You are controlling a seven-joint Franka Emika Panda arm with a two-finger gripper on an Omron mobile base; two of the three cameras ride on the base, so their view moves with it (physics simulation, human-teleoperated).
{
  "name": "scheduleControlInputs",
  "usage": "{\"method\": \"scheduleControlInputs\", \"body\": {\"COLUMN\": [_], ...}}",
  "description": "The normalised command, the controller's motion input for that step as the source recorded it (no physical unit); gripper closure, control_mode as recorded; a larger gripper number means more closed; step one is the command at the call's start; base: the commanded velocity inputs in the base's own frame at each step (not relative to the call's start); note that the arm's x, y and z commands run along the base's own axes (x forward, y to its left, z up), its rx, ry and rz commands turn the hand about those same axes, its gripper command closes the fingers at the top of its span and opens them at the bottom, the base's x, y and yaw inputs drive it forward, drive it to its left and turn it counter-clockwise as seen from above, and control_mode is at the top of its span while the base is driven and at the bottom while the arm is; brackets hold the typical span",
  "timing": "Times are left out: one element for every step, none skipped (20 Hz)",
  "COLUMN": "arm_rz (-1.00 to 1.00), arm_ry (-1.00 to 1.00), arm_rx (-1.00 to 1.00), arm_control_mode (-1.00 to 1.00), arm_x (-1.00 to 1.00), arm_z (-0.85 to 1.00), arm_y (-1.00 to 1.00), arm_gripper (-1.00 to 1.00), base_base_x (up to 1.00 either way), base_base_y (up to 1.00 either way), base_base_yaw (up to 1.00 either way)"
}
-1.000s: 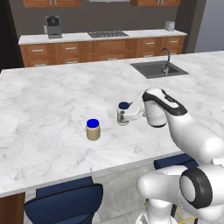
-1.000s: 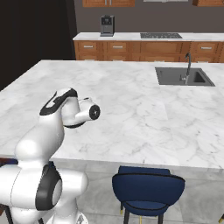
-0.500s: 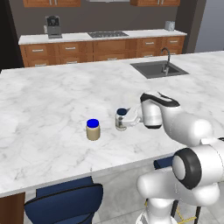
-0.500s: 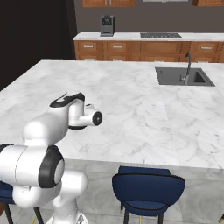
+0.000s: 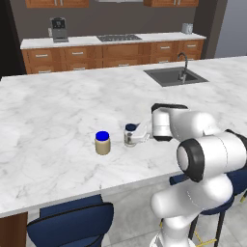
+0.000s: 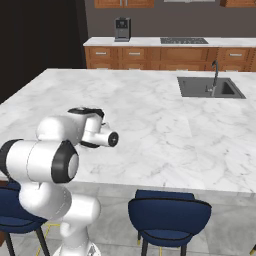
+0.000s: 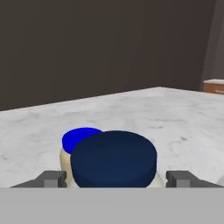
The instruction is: The dining table condiment station is running low on mayonnaise. Refill the condiment station by opening the cabinet and taking the mayonnaise from the cabinet and placing it on the dining table.
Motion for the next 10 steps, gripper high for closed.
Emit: {"method": "scheduleControlInputs", "body": {"arm_rz": [0.01, 0.01, 0.01, 0.01, 0.01, 0.01, 0.01, 0.01, 0.01, 0.01], "arm_ry": [0.00, 0.00, 0.00, 0.00, 0.00, 0.00, 0.00, 0.00, 0.00, 0.00], "arm_rx": [0.00, 0.00, 0.00, 0.00, 0.00, 0.00, 0.00, 0.00, 0.00, 0.00], "arm_control_mode": [-1.00, -1.00, -1.00, -1.00, -1.00, -1.00, -1.00, -1.00, -1.00, -1.00], "arm_x": [0.29, 0.29, 0.29, 0.28, 0.26, 0.24, 0.24, 0.24, 0.22, 0.22], "arm_z": [-0.33, -0.34, -0.34, -0.34, -0.34, -0.32, -0.31, -0.30, -0.29, -0.29], "arm_y": [0.04, 0.04, 0.03, 0.03, 0.01, 0.00, 0.00, 0.00, 0.00, 0.00], "arm_gripper": [1.00, 1.00, 1.00, 1.00, 1.00, 1.00, 1.00, 1.00, 1.00, 1.00], "base_base_x": [0.00, 0.00, 0.00, 0.00, 0.00, 0.00, 0.00, 0.00, 0.00, 0.00], "base_base_y": [0.00, 0.00, 0.00, 0.00, 0.00, 0.00, 0.00, 0.00, 0.00, 0.00], "base_base_yaw": [0.00, 0.00, 0.00, 0.00, 0.00, 0.00, 0.00, 0.00, 0.00, 0.00]}}
